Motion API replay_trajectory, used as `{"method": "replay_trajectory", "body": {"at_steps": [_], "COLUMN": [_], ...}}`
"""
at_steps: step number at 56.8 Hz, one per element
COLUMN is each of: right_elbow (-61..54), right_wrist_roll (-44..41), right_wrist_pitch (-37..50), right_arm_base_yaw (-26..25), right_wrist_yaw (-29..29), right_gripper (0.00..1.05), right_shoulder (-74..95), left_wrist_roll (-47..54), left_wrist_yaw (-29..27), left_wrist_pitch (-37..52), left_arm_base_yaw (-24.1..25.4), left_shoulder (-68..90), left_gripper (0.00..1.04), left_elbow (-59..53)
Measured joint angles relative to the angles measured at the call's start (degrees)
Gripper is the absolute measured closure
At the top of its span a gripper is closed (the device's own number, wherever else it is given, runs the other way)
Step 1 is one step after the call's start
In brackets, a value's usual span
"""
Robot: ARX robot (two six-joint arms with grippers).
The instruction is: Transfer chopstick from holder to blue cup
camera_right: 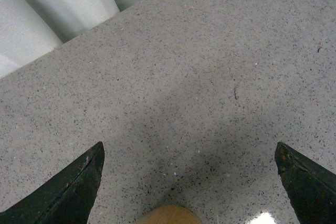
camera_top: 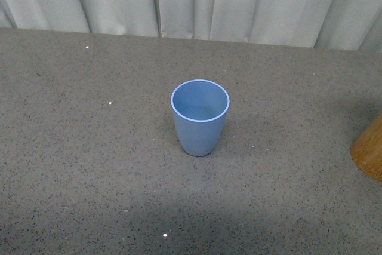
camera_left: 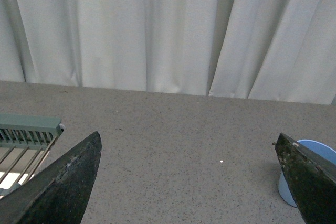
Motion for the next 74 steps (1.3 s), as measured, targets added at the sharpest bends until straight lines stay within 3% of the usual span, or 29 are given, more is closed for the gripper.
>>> {"method": "replay_trajectory", "body": {"at_steps": [17,29,51,74], "right_elbow": [-0.98,-1.95,-5.09,-5.4], "right_wrist_roll": [2.62,2.97,3.43,4.57], "right_wrist_pitch": [2.23,3.04,3.89,-1.55], "right_arm_base_yaw": [1.6,1.38,-1.44,-5.68], "right_wrist_yaw": [-0.83,-0.92,-3.85,-7.3], "right_gripper": [0.73,1.02,1.03,1.03], "right_shoulder": [1.14,0.59,-8.79,-25.53], "left_wrist_roll": [0.0,0.02,0.0,0.0], "left_wrist_yaw": [0.0,0.0,0.0,0.0], "left_wrist_pitch": [0.0,0.0,0.0,0.0], "left_arm_base_yaw": [0.0,0.0,0.0,0.0], "left_shoulder": [0.0,0.0,0.0,0.0], "left_gripper": [0.07,0.07,0.07,0.07], "left_elbow": [0.0,0.0,0.0,0.0]}}
